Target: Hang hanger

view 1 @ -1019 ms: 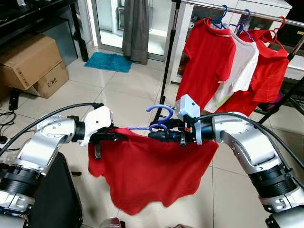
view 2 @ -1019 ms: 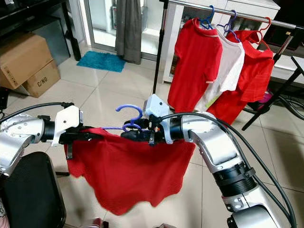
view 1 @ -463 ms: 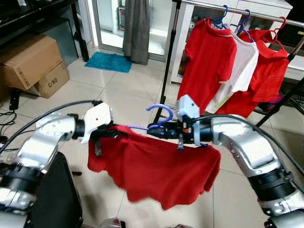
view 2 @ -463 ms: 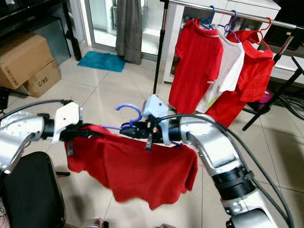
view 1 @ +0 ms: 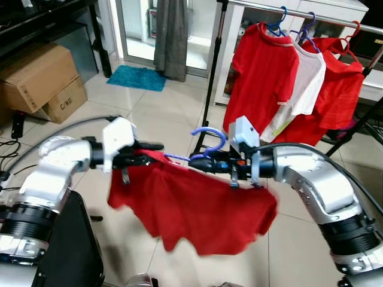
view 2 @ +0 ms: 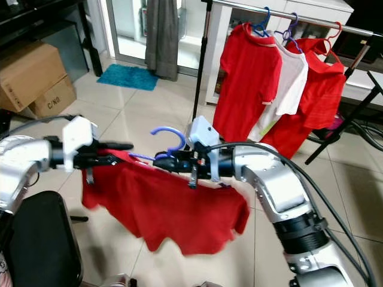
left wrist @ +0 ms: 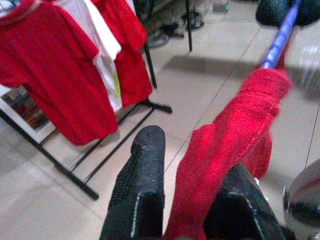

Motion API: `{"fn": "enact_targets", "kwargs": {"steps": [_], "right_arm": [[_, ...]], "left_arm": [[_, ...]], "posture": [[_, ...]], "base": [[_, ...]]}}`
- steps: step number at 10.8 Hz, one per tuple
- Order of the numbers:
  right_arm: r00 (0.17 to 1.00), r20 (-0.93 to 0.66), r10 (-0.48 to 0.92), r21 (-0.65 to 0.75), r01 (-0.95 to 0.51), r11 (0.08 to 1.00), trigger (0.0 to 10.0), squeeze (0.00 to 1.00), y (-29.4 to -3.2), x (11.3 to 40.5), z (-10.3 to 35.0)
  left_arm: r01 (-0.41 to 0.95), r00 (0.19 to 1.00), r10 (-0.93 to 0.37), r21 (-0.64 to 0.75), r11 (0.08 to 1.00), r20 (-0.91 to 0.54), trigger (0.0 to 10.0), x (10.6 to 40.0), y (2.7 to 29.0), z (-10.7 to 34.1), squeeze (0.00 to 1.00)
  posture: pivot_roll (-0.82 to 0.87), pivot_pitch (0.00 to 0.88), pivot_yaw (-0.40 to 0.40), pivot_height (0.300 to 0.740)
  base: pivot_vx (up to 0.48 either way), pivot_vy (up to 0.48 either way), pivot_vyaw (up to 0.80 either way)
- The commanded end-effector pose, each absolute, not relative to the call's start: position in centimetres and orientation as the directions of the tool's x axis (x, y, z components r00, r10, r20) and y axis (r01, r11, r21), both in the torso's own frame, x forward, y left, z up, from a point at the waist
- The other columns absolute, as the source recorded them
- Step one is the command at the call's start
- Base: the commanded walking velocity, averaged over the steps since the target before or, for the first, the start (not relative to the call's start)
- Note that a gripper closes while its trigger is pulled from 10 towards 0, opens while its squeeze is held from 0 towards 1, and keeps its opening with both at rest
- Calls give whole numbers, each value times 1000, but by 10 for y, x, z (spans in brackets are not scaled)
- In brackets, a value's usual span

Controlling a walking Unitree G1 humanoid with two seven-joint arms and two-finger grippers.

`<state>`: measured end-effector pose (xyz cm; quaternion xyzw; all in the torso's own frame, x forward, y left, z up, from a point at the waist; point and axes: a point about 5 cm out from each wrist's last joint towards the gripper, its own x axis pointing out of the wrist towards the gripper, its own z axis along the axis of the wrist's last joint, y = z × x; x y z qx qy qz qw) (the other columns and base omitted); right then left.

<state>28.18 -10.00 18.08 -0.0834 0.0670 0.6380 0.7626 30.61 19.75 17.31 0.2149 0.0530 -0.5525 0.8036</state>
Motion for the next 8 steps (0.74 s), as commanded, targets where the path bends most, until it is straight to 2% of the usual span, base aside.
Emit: {"fn": "enact_targets", "kwargs": {"steps": [1,4,6,8], "right_arm": [[170,-253,952,-29,-985,168,0,0,-106,280,175],[246,-360,900,-25,-967,254,0,0,-124,285,158],[254,-392,884,-55,-966,254,0,0,-127,287,157],[262,-415,871,-57,-963,262,0,0,-129,287,149]], "left_arm": [[901,379,-887,323,289,-264,10000,307,196,190,1000],[904,376,-901,299,306,-214,10000,302,195,194,1000],[911,357,-898,310,273,-259,10000,302,189,186,1000],[899,375,-890,334,283,-257,10000,304,188,187,1000]], "posture": [[-85,0,-62,740],[-76,0,-83,740],[-80,0,-79,740],[-69,0,-96,740]], "base": [[0,0,0],[0,0,0],[0,0,0],[0,0,0]]}}
